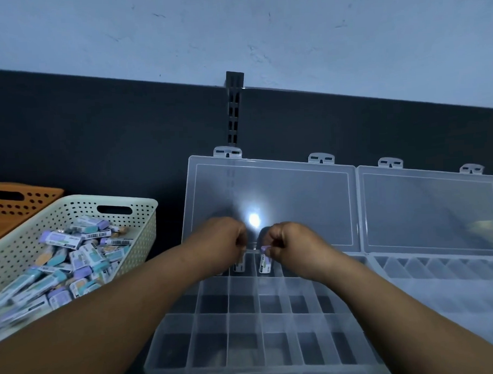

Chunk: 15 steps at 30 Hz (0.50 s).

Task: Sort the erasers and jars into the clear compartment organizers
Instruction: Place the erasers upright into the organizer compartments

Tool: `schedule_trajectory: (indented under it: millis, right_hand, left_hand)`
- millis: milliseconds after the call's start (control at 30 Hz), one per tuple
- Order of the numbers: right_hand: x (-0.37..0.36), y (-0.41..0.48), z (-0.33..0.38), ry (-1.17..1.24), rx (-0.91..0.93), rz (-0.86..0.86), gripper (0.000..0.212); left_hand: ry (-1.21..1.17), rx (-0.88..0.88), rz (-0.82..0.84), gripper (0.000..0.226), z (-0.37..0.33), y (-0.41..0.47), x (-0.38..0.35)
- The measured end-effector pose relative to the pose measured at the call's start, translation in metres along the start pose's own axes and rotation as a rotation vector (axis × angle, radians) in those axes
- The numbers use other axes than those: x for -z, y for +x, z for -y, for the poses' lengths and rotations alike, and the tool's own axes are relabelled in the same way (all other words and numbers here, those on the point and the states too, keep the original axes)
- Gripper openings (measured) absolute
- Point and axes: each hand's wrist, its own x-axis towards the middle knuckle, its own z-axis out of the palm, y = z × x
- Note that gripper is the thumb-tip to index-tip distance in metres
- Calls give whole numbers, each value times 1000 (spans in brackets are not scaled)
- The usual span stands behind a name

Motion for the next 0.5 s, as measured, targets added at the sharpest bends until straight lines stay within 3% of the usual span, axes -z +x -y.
schedule_trajectory:
  millis: [300,500]
  right_hand:
    - [2,0,2,-70,-6,7,9]
    - [18,0,33,-85,52,-71,20]
  left_hand:
    - [16,-40,-36,20,4,1,-4]
    - [-32,-24,-90,38,20,-9,18]
